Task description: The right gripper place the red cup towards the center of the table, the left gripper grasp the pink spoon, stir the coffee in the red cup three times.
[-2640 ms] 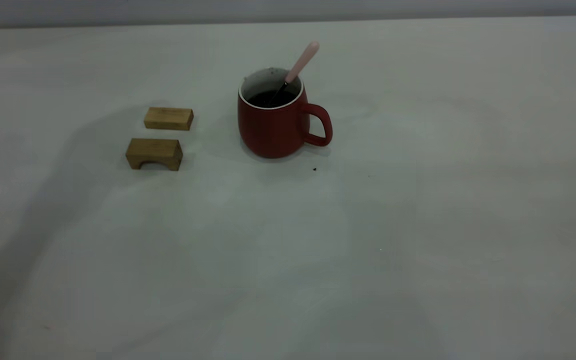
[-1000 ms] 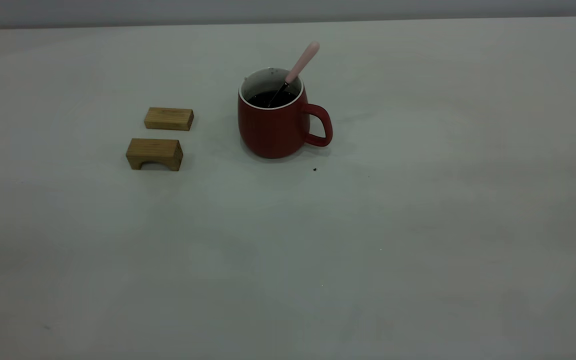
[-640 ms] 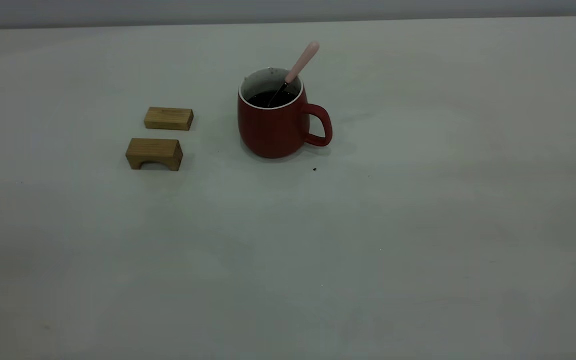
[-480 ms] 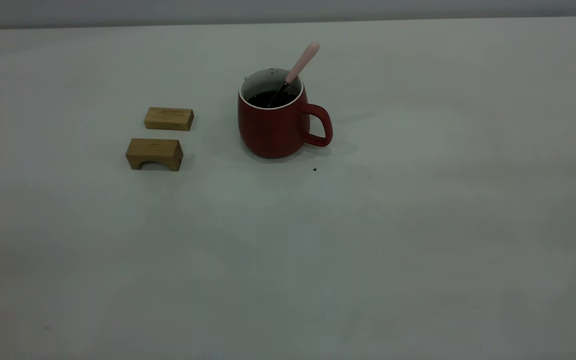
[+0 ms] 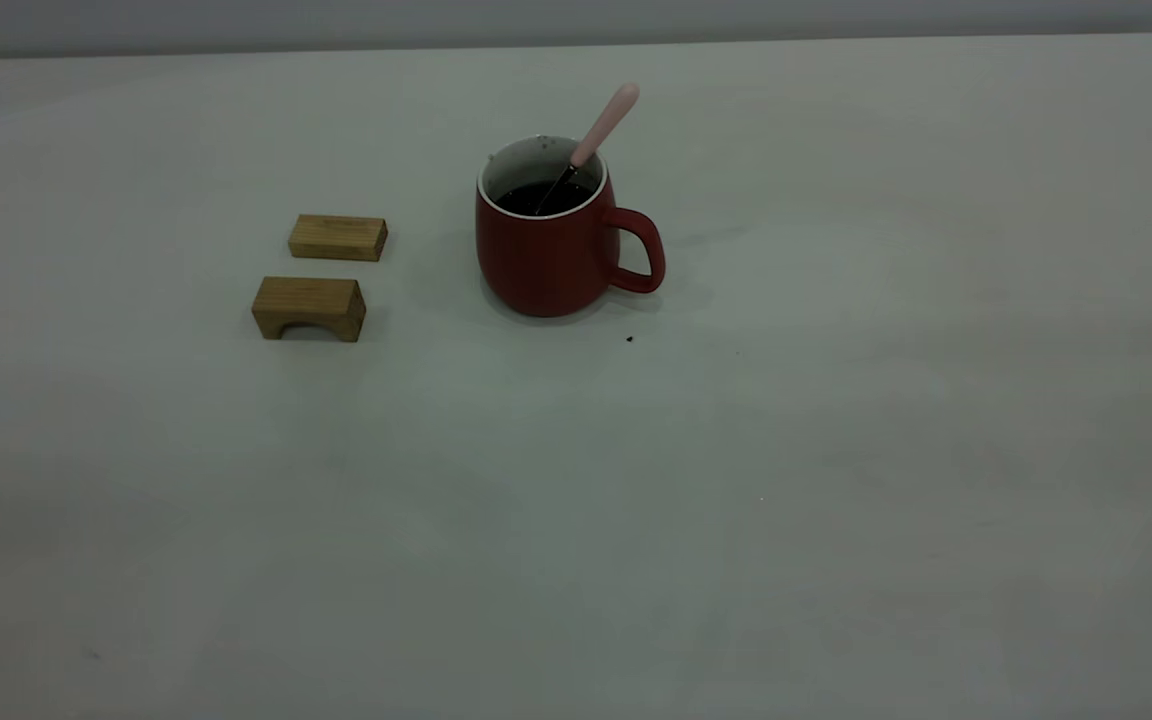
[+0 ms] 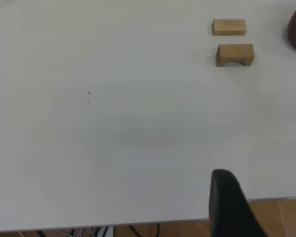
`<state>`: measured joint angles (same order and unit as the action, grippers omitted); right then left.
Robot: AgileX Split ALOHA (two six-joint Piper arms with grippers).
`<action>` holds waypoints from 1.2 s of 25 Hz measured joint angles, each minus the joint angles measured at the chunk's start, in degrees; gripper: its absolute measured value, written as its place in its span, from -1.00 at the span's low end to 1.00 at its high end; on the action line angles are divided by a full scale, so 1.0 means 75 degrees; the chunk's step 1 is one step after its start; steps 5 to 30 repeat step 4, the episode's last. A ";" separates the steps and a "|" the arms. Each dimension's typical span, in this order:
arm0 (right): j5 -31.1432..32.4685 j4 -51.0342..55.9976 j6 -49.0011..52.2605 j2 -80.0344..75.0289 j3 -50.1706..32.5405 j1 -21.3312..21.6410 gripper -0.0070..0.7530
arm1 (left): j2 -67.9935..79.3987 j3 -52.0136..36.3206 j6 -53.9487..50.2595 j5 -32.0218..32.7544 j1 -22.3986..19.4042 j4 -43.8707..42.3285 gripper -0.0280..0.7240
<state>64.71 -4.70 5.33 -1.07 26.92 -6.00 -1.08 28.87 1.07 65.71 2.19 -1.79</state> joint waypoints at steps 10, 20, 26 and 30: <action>0.0000 0.0000 0.0000 0.0000 0.0000 0.0000 0.42 | 0.0000 0.0000 0.0000 0.0000 0.0000 0.0000 0.17; 0.0000 0.0000 0.0000 0.0000 0.0000 0.0000 0.42 | 0.0000 0.0000 0.0000 0.0000 0.0000 0.0000 0.17; 0.0000 0.0000 0.0000 0.0000 0.0000 0.0000 0.42 | 0.0000 0.0000 0.0000 0.0000 0.0000 0.0000 0.17; 0.0000 0.0000 0.0000 0.0000 0.0000 0.0000 0.42 | 0.0000 0.0000 0.0000 0.0000 0.0000 0.0000 0.17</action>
